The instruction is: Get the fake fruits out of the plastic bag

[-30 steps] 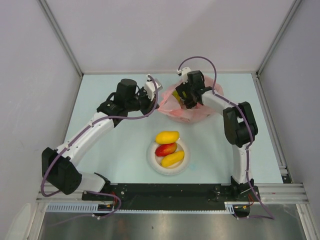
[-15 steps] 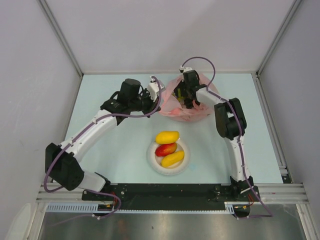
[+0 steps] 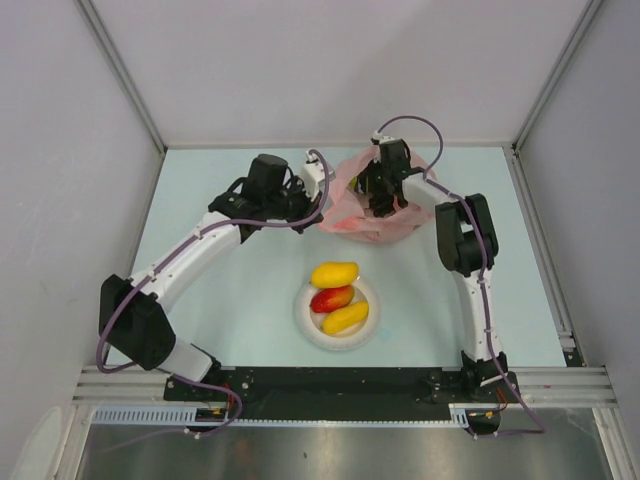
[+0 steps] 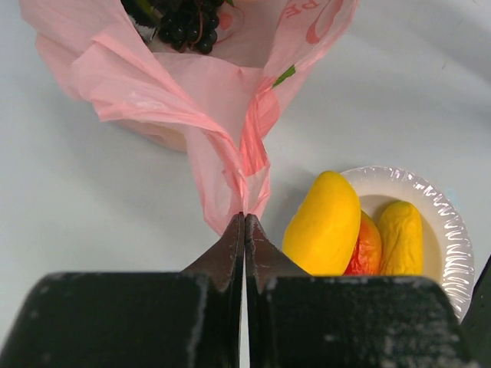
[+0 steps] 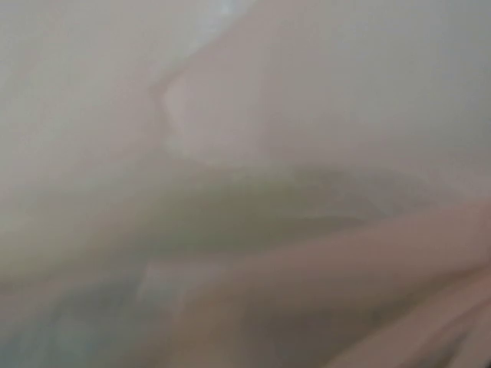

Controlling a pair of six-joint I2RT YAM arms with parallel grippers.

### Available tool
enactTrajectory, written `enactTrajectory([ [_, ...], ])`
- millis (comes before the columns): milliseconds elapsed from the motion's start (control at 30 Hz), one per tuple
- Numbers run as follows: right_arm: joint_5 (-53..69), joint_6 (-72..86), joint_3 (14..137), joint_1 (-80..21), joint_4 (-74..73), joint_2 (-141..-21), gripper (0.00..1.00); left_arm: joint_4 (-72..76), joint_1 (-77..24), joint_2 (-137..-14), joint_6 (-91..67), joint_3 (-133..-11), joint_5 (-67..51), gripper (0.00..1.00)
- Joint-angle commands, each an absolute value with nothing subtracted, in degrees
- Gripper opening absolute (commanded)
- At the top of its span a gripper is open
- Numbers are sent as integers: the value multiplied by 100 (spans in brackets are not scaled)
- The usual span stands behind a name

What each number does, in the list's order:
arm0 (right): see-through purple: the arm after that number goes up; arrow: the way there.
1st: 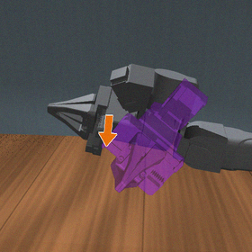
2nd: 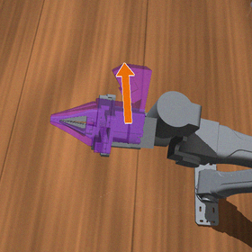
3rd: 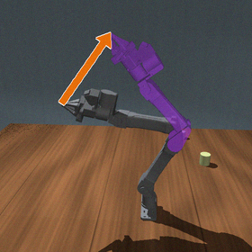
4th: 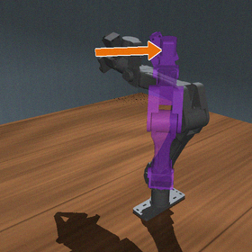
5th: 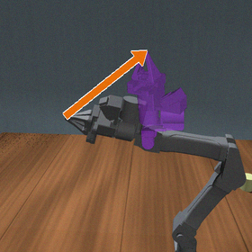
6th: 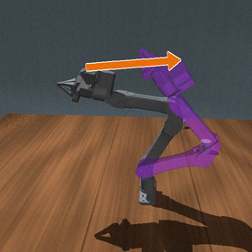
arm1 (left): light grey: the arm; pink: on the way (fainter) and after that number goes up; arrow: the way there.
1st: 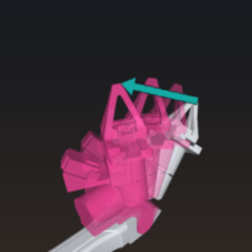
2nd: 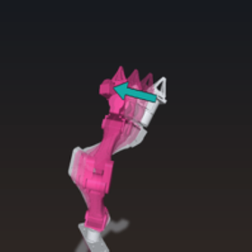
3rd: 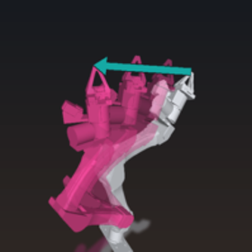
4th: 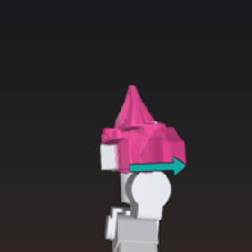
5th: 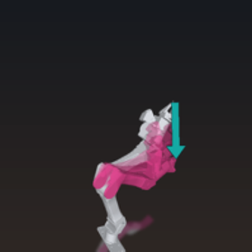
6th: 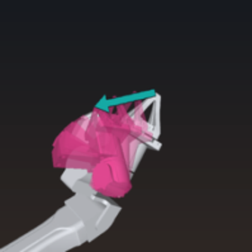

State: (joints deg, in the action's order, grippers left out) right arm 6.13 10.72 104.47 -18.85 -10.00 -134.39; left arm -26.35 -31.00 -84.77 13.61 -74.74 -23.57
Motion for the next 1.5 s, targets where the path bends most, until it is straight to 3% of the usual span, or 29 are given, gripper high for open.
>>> enactTrajectory([
  [0,1326,801,10222,-1793,-633,-12464,43,-2637,-3129,-8596,1389,-7796,-2259,0],
  [200,1582,405,9818,-1793,-826,-11892,26,-2347,-3085,-8596,1301,-7743,-2206,1],
  [533,2372,-789,8764,-1758,-2221,-10091,28,-2083,-2909,-8675,1160,-7875,-2039,0],
  [733,3470,-2897,8244,-1758,-3765,-9027,29,-2048,-2856,-8692,1090,-7857,-2039,0],
  [900,3648,-5320,8148,-2135,-5500,-8859,29,-2030,-2848,-8701,1081,-7866,-2109,0],
  [1033,3192,-6045,7700,-2617,-5809,-8973,28,-2013,-2848,-8684,1063,-7849,-2092,0],
  [1467,2760,-6188,7646,-3472,-5888,-9861,29,-1977,-2839,-8315,1125,-7401,-2048,0],
])
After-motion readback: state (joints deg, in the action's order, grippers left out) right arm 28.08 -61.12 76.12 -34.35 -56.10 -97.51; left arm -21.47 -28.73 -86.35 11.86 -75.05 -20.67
